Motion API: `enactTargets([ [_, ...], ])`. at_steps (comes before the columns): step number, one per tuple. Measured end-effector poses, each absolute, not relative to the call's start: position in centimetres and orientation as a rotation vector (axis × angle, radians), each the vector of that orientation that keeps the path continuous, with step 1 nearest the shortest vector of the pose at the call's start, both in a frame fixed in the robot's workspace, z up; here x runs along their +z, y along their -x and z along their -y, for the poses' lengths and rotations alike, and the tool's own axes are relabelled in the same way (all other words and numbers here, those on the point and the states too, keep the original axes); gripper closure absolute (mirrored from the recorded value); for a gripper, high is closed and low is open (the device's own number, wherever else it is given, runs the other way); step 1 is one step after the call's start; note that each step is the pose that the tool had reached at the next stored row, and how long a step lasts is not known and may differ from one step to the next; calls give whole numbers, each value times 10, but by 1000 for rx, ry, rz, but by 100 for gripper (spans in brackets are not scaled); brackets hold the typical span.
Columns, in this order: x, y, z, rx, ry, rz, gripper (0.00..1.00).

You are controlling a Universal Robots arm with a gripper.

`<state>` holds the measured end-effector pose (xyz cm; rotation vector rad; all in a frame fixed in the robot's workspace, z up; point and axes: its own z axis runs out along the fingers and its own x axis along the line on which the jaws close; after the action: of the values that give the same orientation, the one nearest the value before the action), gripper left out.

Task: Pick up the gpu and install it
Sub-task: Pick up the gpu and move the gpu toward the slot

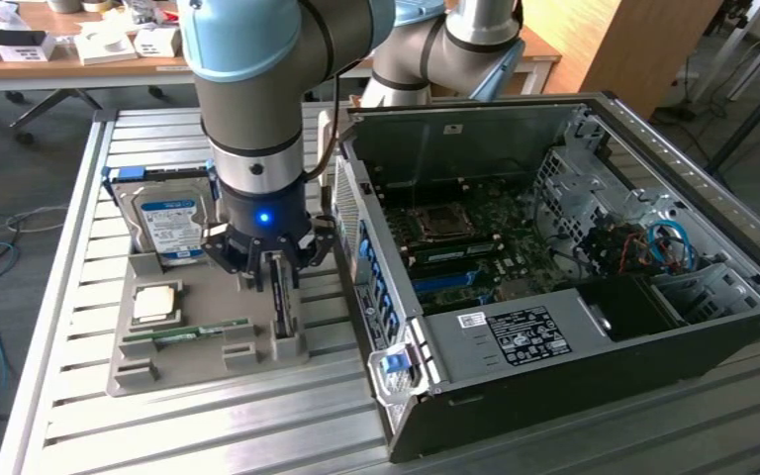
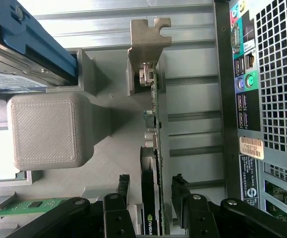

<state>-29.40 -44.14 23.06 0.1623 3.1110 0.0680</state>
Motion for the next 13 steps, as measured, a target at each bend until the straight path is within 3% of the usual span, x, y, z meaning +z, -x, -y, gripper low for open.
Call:
enactTargets([
  [13,231,293,441,68,-162,-3111,54],
])
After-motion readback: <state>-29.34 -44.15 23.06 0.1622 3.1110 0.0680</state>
